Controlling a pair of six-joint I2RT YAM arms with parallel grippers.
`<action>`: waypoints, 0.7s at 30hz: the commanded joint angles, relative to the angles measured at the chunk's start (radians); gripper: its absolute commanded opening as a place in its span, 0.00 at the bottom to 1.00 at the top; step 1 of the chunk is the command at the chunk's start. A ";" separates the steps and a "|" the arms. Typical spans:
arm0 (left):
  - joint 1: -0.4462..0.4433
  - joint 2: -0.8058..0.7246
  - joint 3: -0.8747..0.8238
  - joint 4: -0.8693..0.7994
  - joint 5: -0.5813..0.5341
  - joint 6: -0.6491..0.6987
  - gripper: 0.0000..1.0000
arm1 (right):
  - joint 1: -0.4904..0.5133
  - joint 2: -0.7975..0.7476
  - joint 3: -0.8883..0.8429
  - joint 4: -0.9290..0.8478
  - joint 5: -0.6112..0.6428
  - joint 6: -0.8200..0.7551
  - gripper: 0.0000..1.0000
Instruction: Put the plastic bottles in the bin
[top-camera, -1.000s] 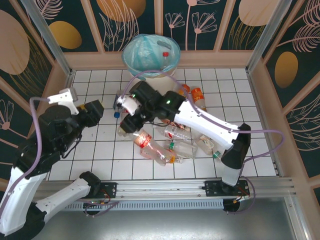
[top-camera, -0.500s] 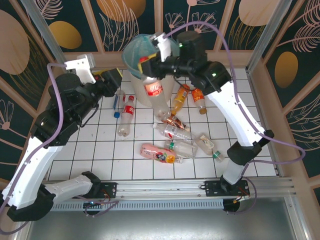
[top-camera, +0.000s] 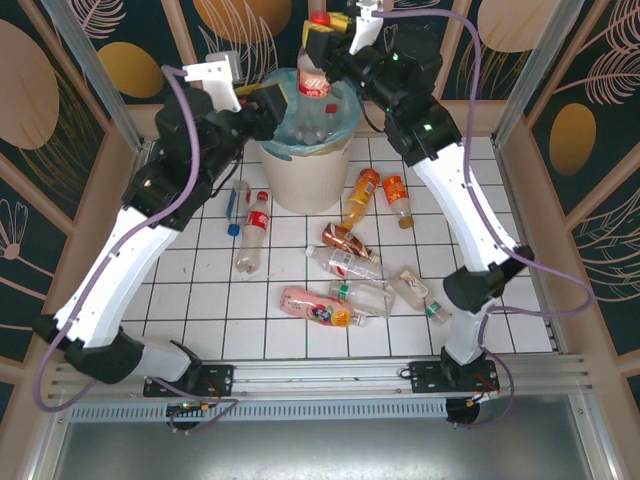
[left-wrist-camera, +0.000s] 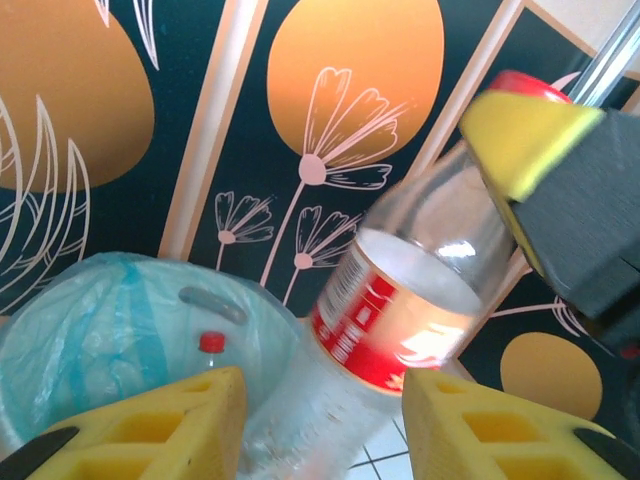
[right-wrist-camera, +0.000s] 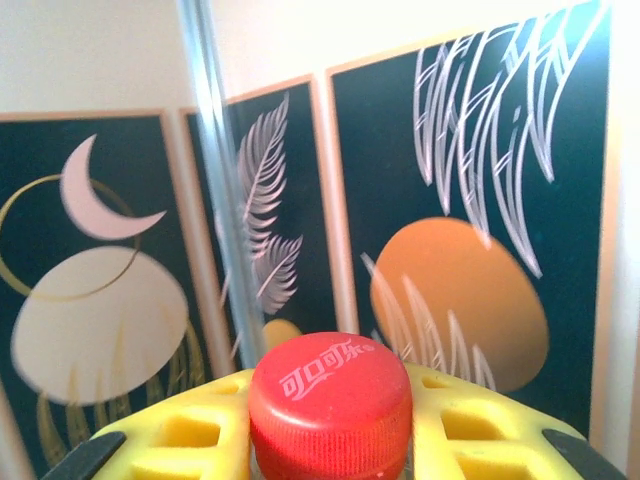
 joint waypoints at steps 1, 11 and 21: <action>0.003 0.046 0.059 0.058 -0.019 0.038 0.46 | -0.028 0.119 0.090 0.116 0.032 0.014 0.09; 0.002 0.118 0.056 0.083 -0.039 0.065 0.48 | -0.040 0.377 0.156 0.163 -0.108 0.108 0.16; 0.002 0.100 -0.019 0.100 -0.046 0.058 0.51 | -0.066 0.485 0.124 0.112 -0.132 0.129 0.30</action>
